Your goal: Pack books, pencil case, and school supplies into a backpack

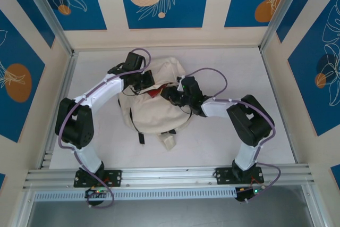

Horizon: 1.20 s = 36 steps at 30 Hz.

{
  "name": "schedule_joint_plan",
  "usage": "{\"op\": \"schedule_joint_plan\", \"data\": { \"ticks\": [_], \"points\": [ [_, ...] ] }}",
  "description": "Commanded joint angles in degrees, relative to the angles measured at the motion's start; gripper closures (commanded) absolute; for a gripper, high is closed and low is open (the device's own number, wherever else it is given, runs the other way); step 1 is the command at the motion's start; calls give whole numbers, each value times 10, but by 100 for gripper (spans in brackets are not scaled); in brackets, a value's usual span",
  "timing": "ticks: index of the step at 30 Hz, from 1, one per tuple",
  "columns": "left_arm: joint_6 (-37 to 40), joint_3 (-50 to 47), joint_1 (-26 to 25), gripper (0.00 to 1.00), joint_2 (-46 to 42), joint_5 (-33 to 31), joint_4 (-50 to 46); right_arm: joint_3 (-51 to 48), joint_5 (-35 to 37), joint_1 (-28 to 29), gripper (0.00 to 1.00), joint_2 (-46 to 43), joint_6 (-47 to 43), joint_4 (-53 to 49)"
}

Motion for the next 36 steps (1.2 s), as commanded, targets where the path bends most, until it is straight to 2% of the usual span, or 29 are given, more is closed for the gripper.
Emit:
{"op": "schedule_joint_plan", "data": {
  "ticks": [1, 4, 9, 17, 28, 32, 36],
  "points": [
    [12, 9, 9, 100, -22, 19, -23, -6, 15, -1, 63, -23, 7, -13],
    [11, 8, 9, 100, -25, 24, -20, 16, 6, 4, 64, -2, 15, -19],
    [11, 7, 9, 100, -30, 22, -22, 60, 13, 19, 74, 38, 29, -37],
    [10, 8, 9, 100, -30, 26, -21, 119, 36, 33, 83, 92, 38, -53],
    [-7, 6, 9, 100, -23, 34, -13, 138, 29, 44, 91, 156, 61, 75],
    [-11, 1, 14, 92, -27, 38, -12, 110, 14, 40, 90, 138, 52, 96],
    [-7, -9, 30, 73, -49, 36, -17, 58, 13, 33, 83, 73, 21, 50]
  ]
}}
